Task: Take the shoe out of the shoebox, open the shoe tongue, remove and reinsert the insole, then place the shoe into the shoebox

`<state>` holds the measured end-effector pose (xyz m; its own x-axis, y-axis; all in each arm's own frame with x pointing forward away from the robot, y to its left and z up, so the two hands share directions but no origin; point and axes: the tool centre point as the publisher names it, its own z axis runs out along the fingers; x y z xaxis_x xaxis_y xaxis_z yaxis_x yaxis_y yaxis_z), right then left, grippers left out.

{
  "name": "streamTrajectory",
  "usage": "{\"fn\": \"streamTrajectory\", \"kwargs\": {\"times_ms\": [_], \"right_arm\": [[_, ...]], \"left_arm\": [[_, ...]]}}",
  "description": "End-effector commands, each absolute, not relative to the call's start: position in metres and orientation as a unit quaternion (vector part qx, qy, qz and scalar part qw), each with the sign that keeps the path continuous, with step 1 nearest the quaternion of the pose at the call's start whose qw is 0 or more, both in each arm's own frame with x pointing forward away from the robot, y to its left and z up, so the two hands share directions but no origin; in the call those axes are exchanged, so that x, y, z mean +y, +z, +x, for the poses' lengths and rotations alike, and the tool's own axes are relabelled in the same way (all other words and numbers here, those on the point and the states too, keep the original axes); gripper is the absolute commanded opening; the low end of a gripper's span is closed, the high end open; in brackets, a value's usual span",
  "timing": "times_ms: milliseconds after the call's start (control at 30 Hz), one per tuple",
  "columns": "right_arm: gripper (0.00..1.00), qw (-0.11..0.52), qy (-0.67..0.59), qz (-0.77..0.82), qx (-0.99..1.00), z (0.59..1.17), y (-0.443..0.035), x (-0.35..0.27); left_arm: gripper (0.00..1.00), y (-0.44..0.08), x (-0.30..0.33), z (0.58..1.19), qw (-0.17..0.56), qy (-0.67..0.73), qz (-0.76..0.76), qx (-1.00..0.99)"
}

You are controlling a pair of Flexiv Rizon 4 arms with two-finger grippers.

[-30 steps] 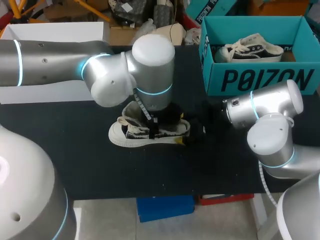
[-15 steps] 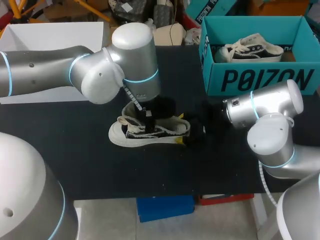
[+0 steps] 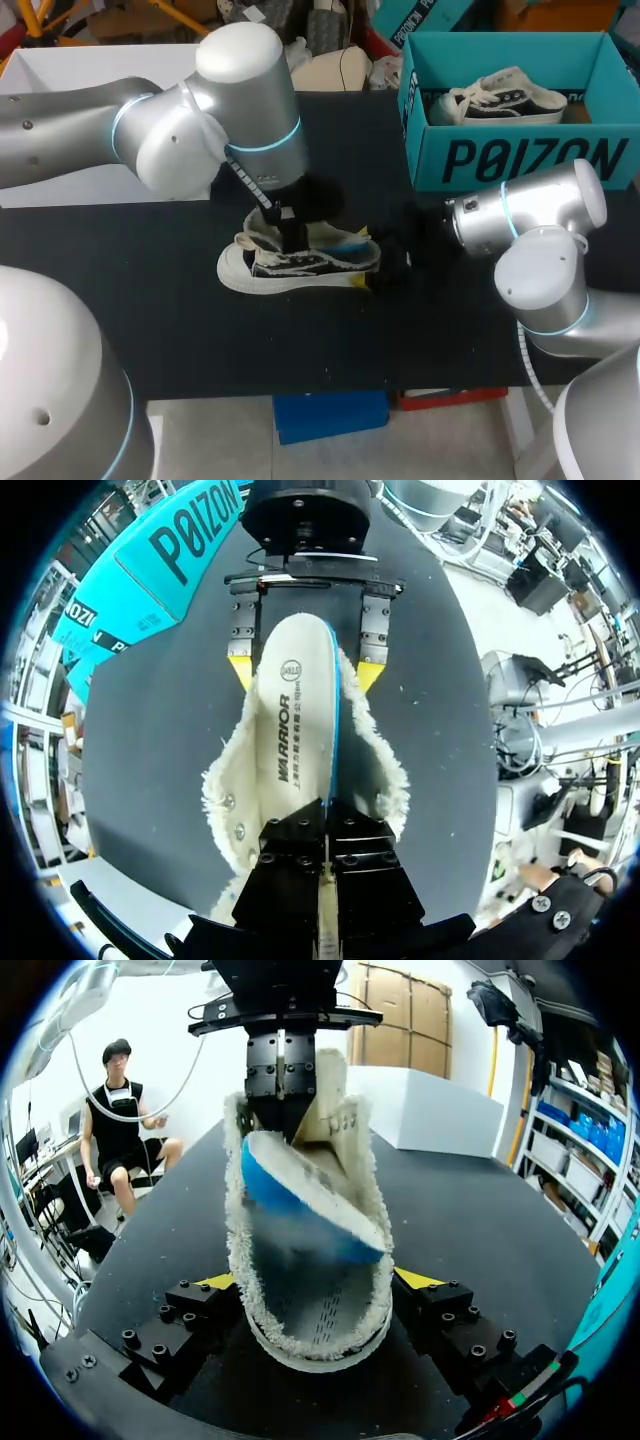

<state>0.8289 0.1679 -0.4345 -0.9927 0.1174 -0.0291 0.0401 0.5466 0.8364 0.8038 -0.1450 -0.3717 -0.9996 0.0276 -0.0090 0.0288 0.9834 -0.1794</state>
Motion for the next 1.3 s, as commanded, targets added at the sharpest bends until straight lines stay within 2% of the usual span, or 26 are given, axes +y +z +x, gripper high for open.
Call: {"fn": "streamTrajectory", "kwargs": {"times_ms": [33, 200, 400, 500, 600, 633, 667, 700, 800, 1000, 1200, 1267, 1300], "right_arm": [[0.0, 0.04, 0.473, 0.045, 0.879, 0.83, -0.435, 0.169], [0.0, 0.04, 0.473, 0.045, 0.879, 0.83, -0.435, 0.169], [0.0, 0.04, 0.473, 0.045, 0.879, 0.83, -0.435, 0.169], [0.0, 0.04, 0.473, 0.045, 0.879, 0.83, -0.435, 0.169], [0.0, 0.04, 0.473, 0.045, 0.879, 0.83, -0.435, 0.169], [0.0, 0.04, 0.473, 0.045, 0.879, 0.83, -0.435, 0.169], [0.0, 0.04, 0.473, 0.045, 0.879, 0.83, -0.435, 0.169], [0.0, 0.04, 0.473, 0.045, 0.879, 0.83, -0.435, 0.169], [0.0, 0.04, 0.473, 0.045, 0.879, 0.83, -0.435, 0.169], [0.0, 0.04, 0.473, 0.045, 0.879, 0.83, -0.435, 0.169], [0.0, 0.04, 0.473, 0.045, 0.879, 0.83, -0.435, 0.169], [0.0, 0.04, 0.473, 0.045, 0.879, 0.83, -0.435, 0.169], [0.0, 0.04, 0.473, 0.045, 0.879, 0.83, -0.435, 0.169]], "left_arm": [[0.0, -0.369, -0.141, 0.797, 0.006, -0.095, 0.026, 0.995], [0.0, -0.393, -0.152, 0.796, -0.003, -0.111, 0.062, 0.992], [0.0, -0.408, -0.156, 0.795, 0.022, -0.123, 0.086, 0.988], [0.19, -0.402, -0.154, 0.792, 0.044, -0.137, 0.093, 0.985], [0.48, -0.397, -0.154, 0.791, 0.068, -0.137, 0.104, 0.983], [0.64, -0.397, -0.154, 0.79, 0.071, -0.136, 0.107, 0.982], [0.74, -0.397, -0.155, 0.791, 0.075, -0.132, 0.108, 0.982], [0.79, -0.397, -0.156, 0.791, 0.078, -0.131, 0.109, 0.982], [0.73, -0.398, -0.158, 0.792, 0.088, -0.133, 0.108, 0.981], [0.71, -0.403, -0.165, 0.801, 0.114, -0.121, 0.106, 0.98], [0.57, -0.409, -0.174, 0.81, 0.13, -0.124, 0.111, 0.978], [0.5, -0.411, -0.178, 0.814, 0.133, -0.125, 0.112, 0.977], [0.5, -0.412, -0.179, 0.815, 0.135, -0.126, 0.113, 0.976]]}}
